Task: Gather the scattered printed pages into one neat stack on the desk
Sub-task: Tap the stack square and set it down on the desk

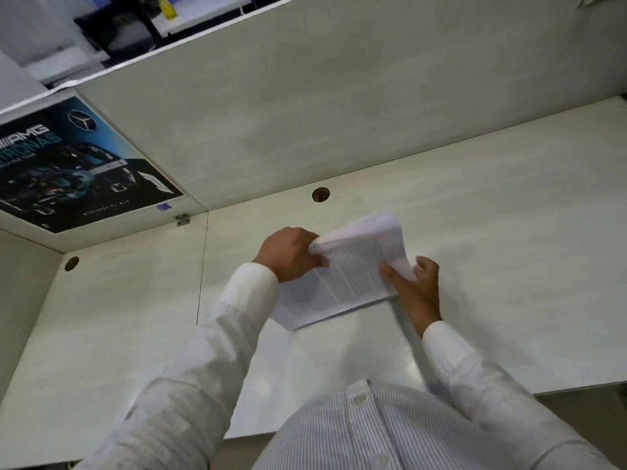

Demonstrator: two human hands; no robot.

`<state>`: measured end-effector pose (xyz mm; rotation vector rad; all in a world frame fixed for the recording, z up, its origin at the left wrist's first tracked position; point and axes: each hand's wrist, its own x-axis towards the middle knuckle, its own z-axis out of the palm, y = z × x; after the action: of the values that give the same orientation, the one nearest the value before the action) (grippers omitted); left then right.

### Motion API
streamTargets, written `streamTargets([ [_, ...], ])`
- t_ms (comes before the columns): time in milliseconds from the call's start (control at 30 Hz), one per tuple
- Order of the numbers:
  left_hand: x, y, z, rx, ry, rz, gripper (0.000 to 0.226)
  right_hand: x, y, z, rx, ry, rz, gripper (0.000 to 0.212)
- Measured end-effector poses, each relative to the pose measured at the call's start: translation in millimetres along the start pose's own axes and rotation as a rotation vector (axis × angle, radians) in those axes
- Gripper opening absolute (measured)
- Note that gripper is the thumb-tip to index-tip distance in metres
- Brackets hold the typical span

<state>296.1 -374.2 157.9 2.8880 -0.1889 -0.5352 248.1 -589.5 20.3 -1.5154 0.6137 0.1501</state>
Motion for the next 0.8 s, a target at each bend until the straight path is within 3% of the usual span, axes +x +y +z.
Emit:
streamTargets([
  [33,-2.1,-4.0,-5.9,-0.109,0.012,-0.028,0.028,-0.2,0.3,-0.6,0.051,0.018,0.081,0.090],
  [100,-9.0,-10.9,-14.5,-0.392,0.020,-0.116,0.032,1.9,6.9,-2.0,0.280,-0.128,0.215,0.100],
  [167,-17.2,-16.2,-11.6,-0.730,-0.022,-0.196,0.031,-1.8,3.7,-1.8,0.435,-0.392,0.279,0.079],
  [233,-24.4,-19.1,6.3,-1.002,-0.080,-0.285,0.029,-5.8,-9.0,1.1,0.414,-0.543,0.256,0.049],
  [300,-29.9,-17.0,30.4,-1.168,-0.058,-0.365,0.029,-5.4,-23.5,8.2,0.321,-0.479,0.221,0.038],
  [400,-35.6,-9.1,59.2,-1.318,0.161,-0.406,0.025,-6.9,-48.3,11.6,0.112,-0.332,0.040,0.022],
  [500,-42.6,0.9,61.6,-1.355,0.417,-0.292,0.025,-23.0,-76.5,1.1,0.030,-0.303,-0.246,0.015],
  [567,-44.4,5.7,60.2,-1.386,0.491,-0.208,0.022,-31.0,-86.9,-8.3,0.051,-0.306,-0.357,0.016],
  [800,-32.1,17.0,87.9,-1.434,0.529,-0.273,0.023,-21.4,-57.1,-14.0,-0.058,-0.245,-0.281,0.018],
])
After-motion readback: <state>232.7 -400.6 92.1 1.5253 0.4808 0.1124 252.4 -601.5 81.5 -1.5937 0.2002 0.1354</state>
